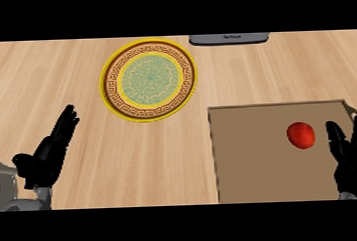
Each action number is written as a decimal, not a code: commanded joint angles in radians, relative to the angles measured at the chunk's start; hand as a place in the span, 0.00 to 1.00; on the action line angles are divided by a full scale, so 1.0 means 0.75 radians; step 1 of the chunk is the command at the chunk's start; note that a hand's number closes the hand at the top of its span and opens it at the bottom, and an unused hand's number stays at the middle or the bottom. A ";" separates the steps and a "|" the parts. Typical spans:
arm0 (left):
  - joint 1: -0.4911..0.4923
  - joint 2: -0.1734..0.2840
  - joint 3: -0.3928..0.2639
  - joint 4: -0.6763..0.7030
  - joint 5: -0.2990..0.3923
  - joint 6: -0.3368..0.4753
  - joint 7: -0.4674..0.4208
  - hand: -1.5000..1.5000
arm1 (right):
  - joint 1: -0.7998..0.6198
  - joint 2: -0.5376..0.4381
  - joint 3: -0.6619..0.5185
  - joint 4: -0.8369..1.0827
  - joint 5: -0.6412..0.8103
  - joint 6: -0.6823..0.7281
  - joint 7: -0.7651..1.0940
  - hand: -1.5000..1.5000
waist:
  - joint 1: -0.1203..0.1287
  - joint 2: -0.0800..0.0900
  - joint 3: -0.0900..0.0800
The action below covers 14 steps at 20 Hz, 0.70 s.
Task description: Pick the tomato from the tray and place it in the plate
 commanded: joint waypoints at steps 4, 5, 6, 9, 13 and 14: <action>-0.024 0.022 0.047 0.019 0.021 -0.078 0.012 0.50 | 0.306 -0.139 0.081 -0.063 0.080 0.036 0.173 0.00 | 0.005 0.000 -0.001; -0.001 -0.028 0.009 -0.005 -0.025 -0.018 0.004 0.50 | 0.351 -0.156 0.136 -0.131 0.143 0.004 0.200 0.00 | 0.007 -0.001 -0.001; -0.044 -0.013 0.032 0.020 -0.012 -0.021 0.039 0.50 | 0.340 -0.261 0.096 -0.102 0.113 0.051 0.294 0.00 | 0.005 0.001 -0.001; -0.072 -0.016 0.049 0.070 0.008 -0.061 0.012 0.50 | 0.358 -0.442 0.083 -0.089 0.116 0.167 0.425 0.00 | 0.006 0.003 -0.002; -0.003 -0.037 0.029 0.039 -0.035 -0.035 -0.024 0.50 | 0.402 -0.517 0.173 -0.076 0.154 0.277 0.524 0.00 | 0.015 0.001 -0.001; -0.026 -0.015 0.057 0.065 -0.015 -0.082 -0.028 0.50 | 0.456 -0.490 0.179 -0.088 0.149 0.324 0.489 0.00 | 0.008 0.001 -0.001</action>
